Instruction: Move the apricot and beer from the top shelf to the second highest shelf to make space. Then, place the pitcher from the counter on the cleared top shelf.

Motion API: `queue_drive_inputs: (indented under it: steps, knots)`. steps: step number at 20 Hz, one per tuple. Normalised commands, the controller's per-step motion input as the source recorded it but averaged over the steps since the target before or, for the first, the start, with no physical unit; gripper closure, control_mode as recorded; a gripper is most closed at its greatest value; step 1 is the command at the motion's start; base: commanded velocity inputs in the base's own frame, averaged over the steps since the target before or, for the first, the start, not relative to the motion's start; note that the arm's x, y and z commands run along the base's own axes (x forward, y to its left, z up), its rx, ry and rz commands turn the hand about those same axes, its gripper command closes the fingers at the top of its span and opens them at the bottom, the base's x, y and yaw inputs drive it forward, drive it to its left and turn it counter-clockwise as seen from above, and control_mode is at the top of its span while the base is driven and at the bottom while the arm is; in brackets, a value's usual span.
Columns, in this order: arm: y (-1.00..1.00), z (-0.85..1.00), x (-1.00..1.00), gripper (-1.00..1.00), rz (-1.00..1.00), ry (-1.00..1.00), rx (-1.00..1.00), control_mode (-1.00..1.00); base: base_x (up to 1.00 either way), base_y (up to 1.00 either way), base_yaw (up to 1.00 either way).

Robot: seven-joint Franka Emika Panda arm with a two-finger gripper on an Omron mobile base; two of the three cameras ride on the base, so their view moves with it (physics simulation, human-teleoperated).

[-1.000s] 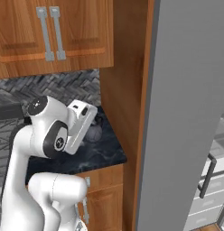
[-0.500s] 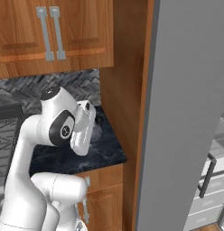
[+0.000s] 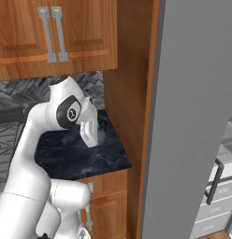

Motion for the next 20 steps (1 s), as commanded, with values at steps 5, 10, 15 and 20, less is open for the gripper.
queue_drive_inputs:
  steps: [5,10,15,20]
  knots:
    - [0.23,-0.13,0.4,-1.0,0.02,0.0,0.0,-1.0,0.0,0.0,0.0]
    - [0.29,-0.26,0.39,-1.0,0.02,0.0,0.0,-1.0,0.0,0.0,0.0]
    - [0.23,-0.36,0.34,-1.0,0.06,-0.01,0.0,-1.0,0.0,0.0,0.0]
    - [0.06,-0.35,0.29,-1.0,0.09,-0.05,0.03,-1.0,0.0,0.0,0.0]
